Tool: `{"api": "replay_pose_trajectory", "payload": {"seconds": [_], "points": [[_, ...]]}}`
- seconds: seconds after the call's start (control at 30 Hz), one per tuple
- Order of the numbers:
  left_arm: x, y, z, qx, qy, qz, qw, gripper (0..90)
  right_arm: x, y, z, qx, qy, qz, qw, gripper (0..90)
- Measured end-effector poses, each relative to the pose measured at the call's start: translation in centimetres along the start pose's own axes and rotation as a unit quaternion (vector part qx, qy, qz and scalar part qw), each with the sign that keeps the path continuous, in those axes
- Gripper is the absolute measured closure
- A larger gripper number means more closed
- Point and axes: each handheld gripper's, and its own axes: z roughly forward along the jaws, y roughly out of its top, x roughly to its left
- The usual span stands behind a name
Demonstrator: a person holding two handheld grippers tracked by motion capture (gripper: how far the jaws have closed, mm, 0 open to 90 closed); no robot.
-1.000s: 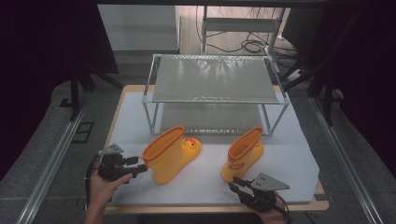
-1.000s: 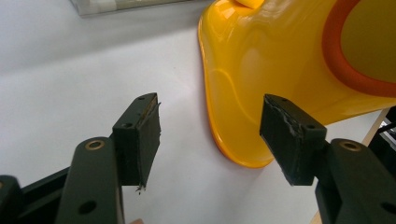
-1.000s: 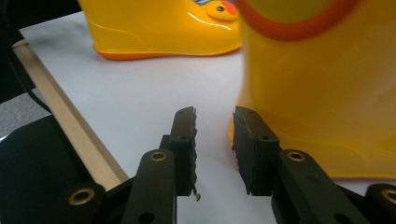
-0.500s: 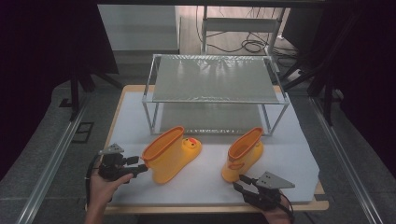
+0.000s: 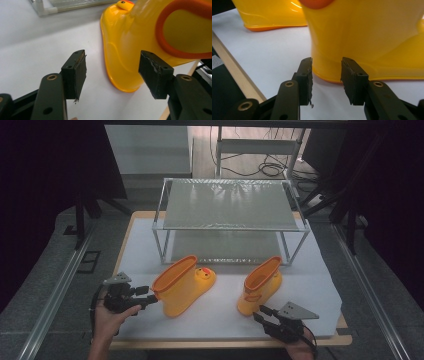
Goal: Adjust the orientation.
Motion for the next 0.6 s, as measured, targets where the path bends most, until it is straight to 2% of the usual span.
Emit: {"api": "replay_pose_trajectory", "payload": {"seconds": [0.33, 0.47, 0.6], "points": [[0.1, 2.0, -2.1, -0.006, -0.016, 0.008, 0.9998, 40.8, -2.0, -0.3, -0.6, 0.002, -0.020, 0.023, 0.9995, 59.6], [0.0, 3.1, -3.3, -0.014, -0.030, 0.012, 0.9994, 40.7, -2.5, -0.4, -0.5, 0.005, -0.025, 0.027, 0.9993, 59.4], [-0.2, 4.0, -3.9, -0.010, -0.042, 0.017, 0.9989, 40.7, -3.1, -0.6, -0.5, 0.009, -0.036, 0.036, 0.9987, 59.4]]}}
